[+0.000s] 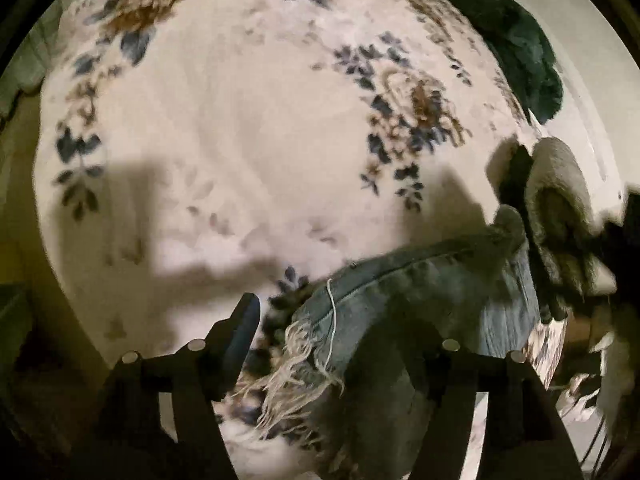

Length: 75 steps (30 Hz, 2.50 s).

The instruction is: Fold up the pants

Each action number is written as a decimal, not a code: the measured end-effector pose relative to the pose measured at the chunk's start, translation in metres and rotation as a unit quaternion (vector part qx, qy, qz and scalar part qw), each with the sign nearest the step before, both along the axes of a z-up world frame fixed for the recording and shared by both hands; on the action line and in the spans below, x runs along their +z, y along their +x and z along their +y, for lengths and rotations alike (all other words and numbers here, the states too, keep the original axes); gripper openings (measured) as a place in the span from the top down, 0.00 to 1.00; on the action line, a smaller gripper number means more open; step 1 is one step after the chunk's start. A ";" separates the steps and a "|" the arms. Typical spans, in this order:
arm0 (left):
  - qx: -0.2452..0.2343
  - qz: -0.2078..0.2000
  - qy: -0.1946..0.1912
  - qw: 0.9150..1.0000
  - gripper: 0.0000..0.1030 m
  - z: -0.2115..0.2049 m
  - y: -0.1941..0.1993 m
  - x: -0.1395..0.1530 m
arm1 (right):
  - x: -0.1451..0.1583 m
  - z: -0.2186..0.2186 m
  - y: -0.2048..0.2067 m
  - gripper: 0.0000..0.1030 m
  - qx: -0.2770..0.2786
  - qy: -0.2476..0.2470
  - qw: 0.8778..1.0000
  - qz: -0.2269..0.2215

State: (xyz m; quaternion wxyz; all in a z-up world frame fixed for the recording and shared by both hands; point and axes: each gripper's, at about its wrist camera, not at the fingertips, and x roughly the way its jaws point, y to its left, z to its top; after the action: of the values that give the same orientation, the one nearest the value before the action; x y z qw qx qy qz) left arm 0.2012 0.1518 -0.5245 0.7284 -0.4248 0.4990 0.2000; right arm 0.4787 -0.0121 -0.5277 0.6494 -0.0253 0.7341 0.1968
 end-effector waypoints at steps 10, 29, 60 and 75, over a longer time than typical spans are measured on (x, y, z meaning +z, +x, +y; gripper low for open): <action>-0.046 0.036 0.044 0.997 0.96 -0.025 0.017 -0.038 | -0.023 -0.103 -0.024 0.25 -0.076 -0.004 0.997 0.031; 0.112 -0.052 -0.076 0.989 0.41 -0.050 -0.074 0.014 | -0.052 -0.151 -0.012 0.13 -0.072 0.041 0.996 0.037; 0.490 -0.012 -0.297 0.820 0.66 -0.191 -0.093 -0.081 | -0.106 -0.152 0.011 0.27 -0.044 0.216 0.972 0.085; 0.374 -0.084 -0.169 0.908 0.77 -0.127 -0.081 0.010 | -0.064 -0.183 -0.025 0.79 -0.113 0.246 0.960 0.076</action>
State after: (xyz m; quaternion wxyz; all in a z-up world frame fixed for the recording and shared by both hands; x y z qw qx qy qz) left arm 0.1201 0.0250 -0.5141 0.5568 -0.7122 0.2671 0.3336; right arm 0.4541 -0.1948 -0.5922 0.5962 0.2337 0.7079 0.2981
